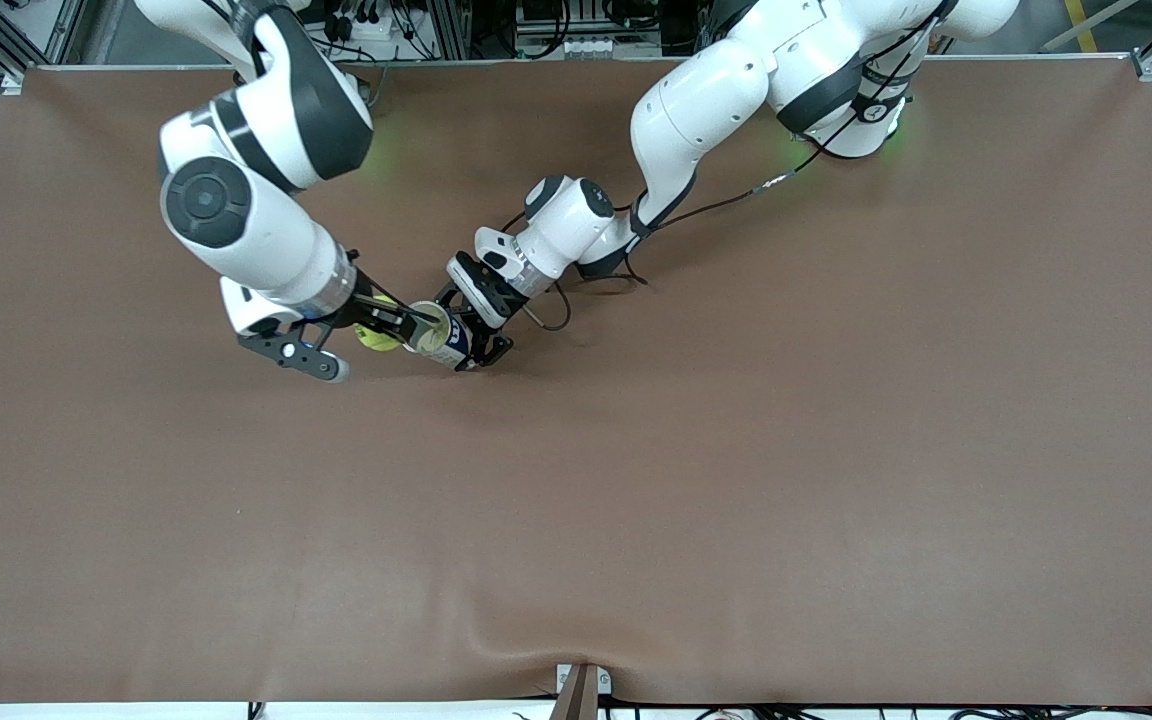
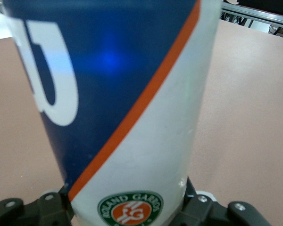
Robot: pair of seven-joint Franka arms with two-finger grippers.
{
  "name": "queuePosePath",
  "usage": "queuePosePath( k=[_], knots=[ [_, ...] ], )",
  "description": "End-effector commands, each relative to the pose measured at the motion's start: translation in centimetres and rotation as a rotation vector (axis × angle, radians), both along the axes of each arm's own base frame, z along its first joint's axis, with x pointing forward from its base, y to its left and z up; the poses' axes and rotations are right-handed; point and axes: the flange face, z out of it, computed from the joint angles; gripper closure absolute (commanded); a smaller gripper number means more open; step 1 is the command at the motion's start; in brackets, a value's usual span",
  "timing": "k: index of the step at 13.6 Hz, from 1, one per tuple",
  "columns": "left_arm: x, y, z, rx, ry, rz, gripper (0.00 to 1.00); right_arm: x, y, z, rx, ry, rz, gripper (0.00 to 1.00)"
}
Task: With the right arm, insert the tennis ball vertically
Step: 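Carry the second ball with the right gripper over the can's rim, then lower the second ball into the can and open the right gripper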
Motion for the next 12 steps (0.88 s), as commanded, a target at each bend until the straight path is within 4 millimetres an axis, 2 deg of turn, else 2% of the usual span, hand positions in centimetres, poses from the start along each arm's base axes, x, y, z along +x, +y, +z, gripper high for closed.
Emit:
queuePosePath(
  k=[1, 7, 10, 11, 12],
  knots=[
    [0.1, -0.1, 0.0, -0.008, 0.005, 0.016, 0.17, -1.0, 0.8, -1.7, 0.006, -0.006, -0.026, 0.86],
    [0.0, -0.2, 0.1, -0.010, 0.007, 0.017, 0.17, -1.7, 1.6, -4.1, 0.003, 0.014, -0.015, 0.85],
    [0.0, -0.2, 0.0, -0.009, 0.008, 0.016, 0.16, -2.2, 2.4, -4.3, 0.004, 0.018, -0.011, 0.82],
    [0.0, -0.2, 0.0, -0.009, 0.008, 0.016, 0.16, -2.4, 2.7, -4.4, 0.003, 0.022, -0.012, 0.77],
    [0.0, -0.2, 0.0, -0.009, 0.008, 0.016, 0.16, -2.5, 2.9, -4.4, 0.003, 0.024, -0.009, 0.49]
  ],
)
